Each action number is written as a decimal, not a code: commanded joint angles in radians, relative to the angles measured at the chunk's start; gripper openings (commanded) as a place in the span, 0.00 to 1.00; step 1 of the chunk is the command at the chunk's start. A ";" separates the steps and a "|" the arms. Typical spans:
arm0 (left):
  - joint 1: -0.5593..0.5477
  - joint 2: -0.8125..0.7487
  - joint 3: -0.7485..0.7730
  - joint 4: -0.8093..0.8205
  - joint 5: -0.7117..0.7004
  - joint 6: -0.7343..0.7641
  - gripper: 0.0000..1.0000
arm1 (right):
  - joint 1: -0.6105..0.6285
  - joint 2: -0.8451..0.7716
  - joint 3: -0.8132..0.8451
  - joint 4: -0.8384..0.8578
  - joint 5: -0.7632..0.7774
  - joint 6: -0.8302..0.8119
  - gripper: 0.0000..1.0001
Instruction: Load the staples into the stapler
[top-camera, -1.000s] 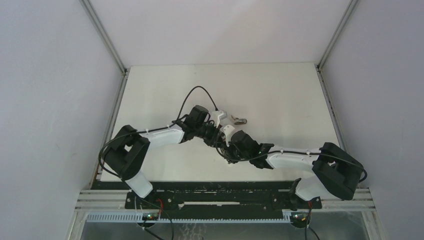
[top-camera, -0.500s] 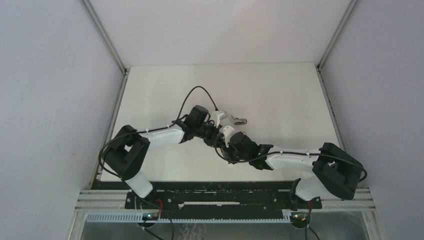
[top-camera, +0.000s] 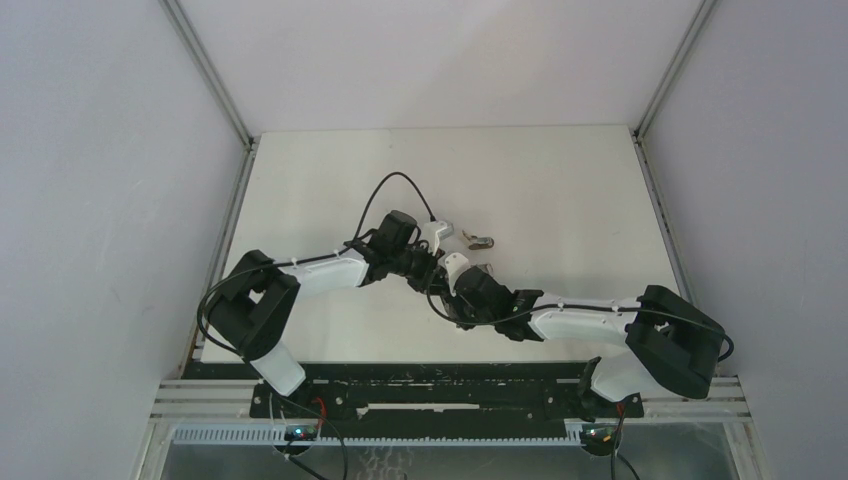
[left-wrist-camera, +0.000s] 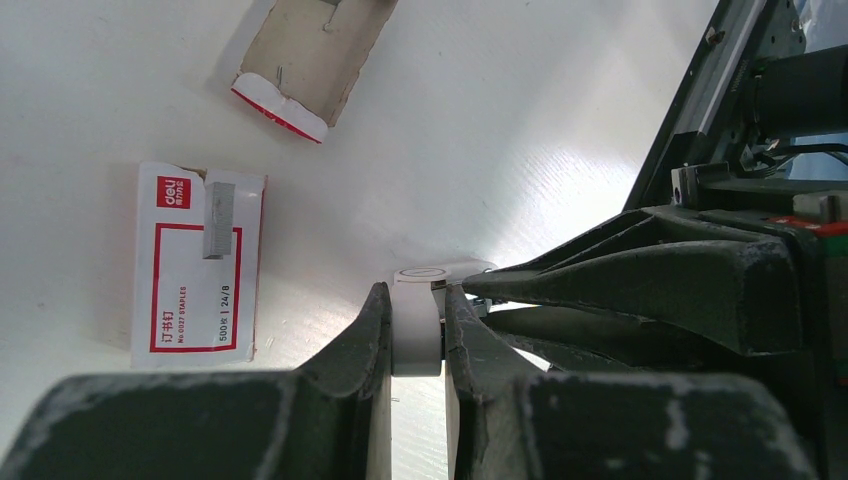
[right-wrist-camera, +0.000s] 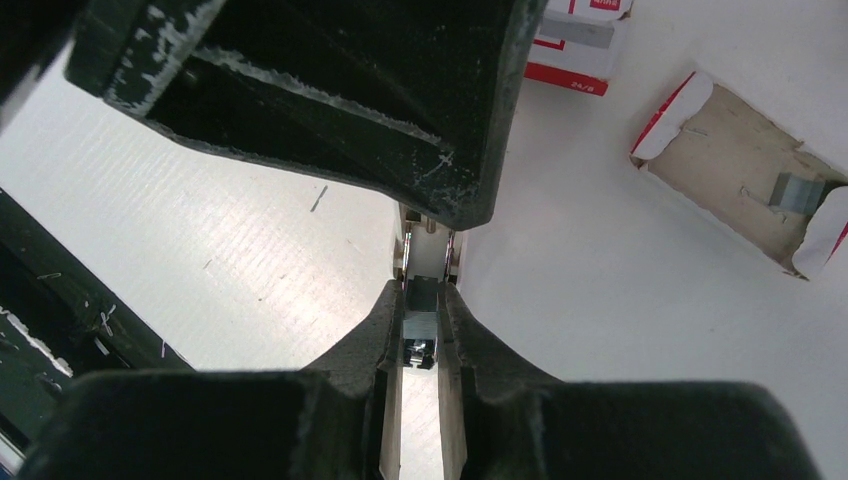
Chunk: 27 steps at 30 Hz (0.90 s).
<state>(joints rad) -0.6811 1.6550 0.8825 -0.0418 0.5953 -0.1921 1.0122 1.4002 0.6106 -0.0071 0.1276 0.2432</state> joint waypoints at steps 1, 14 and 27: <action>-0.008 -0.022 0.006 0.007 -0.024 -0.003 0.00 | 0.008 -0.019 0.018 -0.082 0.073 0.032 0.10; -0.008 -0.024 0.004 0.019 -0.017 -0.020 0.00 | 0.016 0.005 0.021 -0.077 0.013 0.034 0.12; -0.007 -0.024 0.003 0.019 -0.009 -0.018 0.00 | 0.011 -0.122 0.091 -0.145 0.010 0.074 0.50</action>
<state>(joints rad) -0.6815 1.6547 0.8825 -0.0414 0.5900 -0.2100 1.0225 1.3571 0.6487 -0.1490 0.1329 0.2848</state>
